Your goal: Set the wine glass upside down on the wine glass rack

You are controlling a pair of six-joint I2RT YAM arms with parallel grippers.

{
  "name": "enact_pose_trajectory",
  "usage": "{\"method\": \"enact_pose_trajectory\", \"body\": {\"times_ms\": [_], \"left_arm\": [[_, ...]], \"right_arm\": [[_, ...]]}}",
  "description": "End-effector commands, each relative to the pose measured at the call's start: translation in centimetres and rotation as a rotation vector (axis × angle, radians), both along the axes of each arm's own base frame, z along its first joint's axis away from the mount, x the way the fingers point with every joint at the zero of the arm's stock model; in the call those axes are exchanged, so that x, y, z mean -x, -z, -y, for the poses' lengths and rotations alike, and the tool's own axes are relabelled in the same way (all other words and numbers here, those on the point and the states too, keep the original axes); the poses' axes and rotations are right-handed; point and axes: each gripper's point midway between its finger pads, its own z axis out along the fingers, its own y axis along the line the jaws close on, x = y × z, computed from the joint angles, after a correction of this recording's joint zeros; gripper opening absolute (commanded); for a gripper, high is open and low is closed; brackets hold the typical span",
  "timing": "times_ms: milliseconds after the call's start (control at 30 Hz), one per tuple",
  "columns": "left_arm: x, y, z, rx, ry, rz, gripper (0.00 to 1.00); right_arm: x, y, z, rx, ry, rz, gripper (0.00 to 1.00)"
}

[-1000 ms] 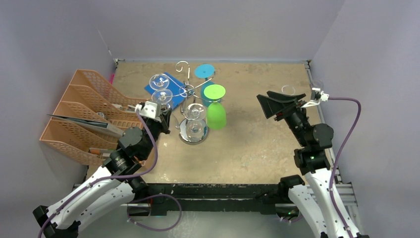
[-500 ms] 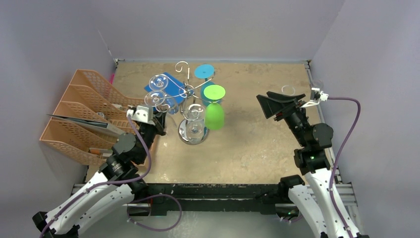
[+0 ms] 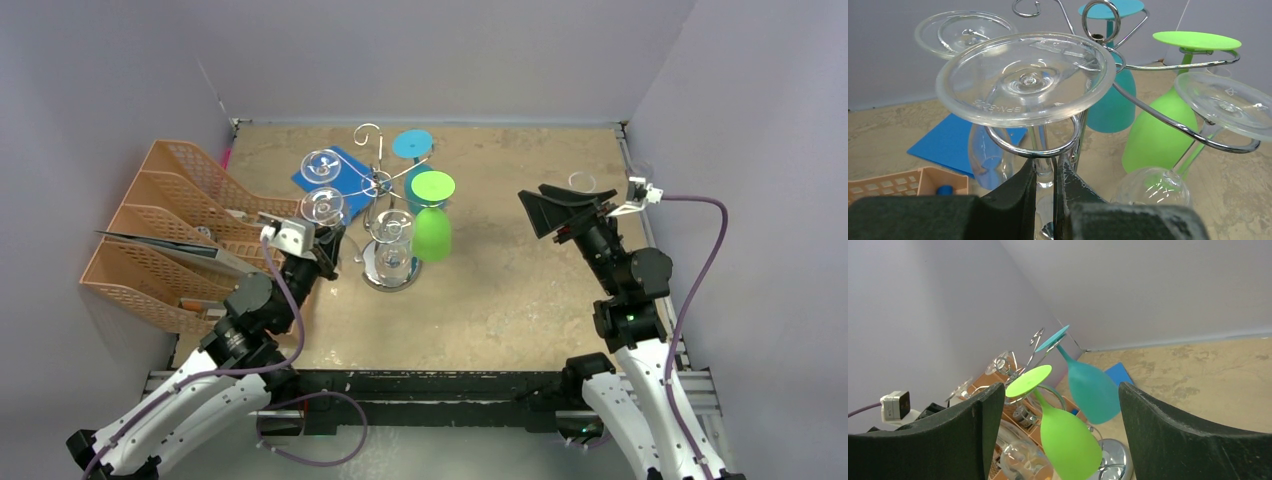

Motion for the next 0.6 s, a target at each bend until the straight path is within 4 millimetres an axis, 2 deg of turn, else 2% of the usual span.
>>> {"method": "enact_pose_trajectory", "body": {"times_ms": [0,267,500,567], "left_arm": [[0.0,-1.2,0.6,-0.005,0.030,0.050,0.00],[-0.6,1.2,1.6,-0.078,0.047,-0.023,0.00],[-0.6,2.6,0.9,-0.107,0.016,-0.076,0.00],[-0.6,2.8,0.8,-0.093,0.009,-0.089,0.05]], "right_arm": [[-0.1,-1.2,0.7,-0.016,0.045,0.043,0.85],[-0.6,-0.3,0.5,-0.009,0.036,0.010,0.84],[-0.6,-0.2,0.5,0.011,0.042,0.005,0.84],[-0.7,-0.2,0.5,0.019,0.045,0.002,0.84]]}}
